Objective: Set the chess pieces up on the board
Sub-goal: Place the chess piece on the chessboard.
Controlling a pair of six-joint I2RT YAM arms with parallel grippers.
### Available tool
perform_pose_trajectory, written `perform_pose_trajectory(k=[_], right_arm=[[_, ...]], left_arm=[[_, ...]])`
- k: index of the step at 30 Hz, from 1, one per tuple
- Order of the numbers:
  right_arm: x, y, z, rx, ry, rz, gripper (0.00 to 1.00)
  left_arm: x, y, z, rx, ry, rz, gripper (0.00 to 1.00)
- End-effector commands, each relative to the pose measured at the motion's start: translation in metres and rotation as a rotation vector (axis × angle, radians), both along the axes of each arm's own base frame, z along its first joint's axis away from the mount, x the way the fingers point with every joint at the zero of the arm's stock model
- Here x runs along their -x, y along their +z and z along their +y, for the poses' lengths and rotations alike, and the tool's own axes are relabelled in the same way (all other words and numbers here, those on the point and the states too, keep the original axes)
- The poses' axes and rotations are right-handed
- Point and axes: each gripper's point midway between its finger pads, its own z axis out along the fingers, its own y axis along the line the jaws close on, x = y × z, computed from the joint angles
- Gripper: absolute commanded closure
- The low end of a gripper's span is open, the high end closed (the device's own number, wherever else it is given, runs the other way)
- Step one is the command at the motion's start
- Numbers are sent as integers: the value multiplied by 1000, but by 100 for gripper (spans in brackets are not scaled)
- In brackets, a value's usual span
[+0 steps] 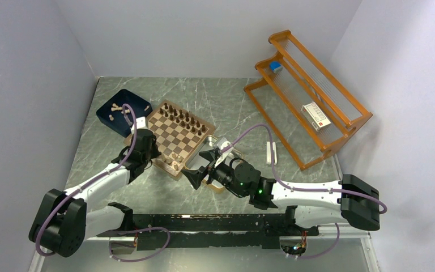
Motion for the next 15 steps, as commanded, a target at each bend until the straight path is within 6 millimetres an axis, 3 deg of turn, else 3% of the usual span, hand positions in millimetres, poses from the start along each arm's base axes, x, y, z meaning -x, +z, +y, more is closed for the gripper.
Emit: perform_pose_trajectory(k=[1,8,15], right_arm=[[-4,0,-5,-12,-24,-1,0],[-3,-1,-5,-13,-23,3,0],[-4,-3,-5,-7,-24,3,0]], left_arm=[[-3,0,-1,2,7,-22,80],[-3,1,-2,12,3,-23,70],[-3,7,-2,18,6,-26,67]])
